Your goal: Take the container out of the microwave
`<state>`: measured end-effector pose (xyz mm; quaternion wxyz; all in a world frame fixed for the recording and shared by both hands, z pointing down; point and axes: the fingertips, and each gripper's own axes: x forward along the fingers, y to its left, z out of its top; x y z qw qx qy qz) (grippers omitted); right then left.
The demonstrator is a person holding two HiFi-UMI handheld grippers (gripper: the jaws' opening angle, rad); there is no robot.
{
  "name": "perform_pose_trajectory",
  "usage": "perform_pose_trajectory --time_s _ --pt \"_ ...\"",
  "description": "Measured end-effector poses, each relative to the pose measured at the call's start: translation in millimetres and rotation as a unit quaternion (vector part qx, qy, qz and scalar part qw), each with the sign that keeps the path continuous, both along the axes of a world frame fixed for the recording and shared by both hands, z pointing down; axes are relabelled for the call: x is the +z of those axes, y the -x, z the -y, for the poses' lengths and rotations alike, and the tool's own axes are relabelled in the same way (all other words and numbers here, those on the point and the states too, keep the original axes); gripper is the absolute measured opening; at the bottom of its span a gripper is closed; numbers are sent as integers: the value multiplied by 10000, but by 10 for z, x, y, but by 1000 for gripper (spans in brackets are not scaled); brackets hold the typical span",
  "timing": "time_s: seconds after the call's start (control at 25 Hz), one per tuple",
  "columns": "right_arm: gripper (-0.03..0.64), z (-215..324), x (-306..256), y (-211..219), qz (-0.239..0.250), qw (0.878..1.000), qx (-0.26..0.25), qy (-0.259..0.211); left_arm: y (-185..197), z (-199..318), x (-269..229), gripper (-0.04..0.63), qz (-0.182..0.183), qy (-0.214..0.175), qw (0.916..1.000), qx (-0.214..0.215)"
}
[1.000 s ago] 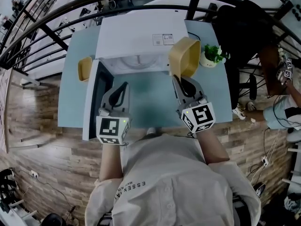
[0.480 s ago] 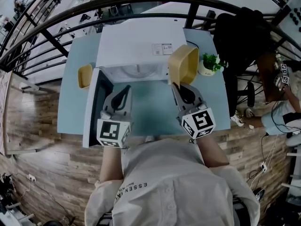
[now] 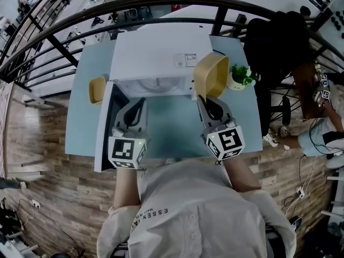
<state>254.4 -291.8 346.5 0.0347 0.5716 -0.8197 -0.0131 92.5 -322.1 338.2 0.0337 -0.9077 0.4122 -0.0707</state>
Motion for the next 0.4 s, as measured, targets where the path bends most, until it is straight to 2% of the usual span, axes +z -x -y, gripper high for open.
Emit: perform_pose_trajectory --time_s 0.4 --pt "17 44 -42 7 -185 9998 69 -102 -39 55 -85 2 14 -25 10000 4"
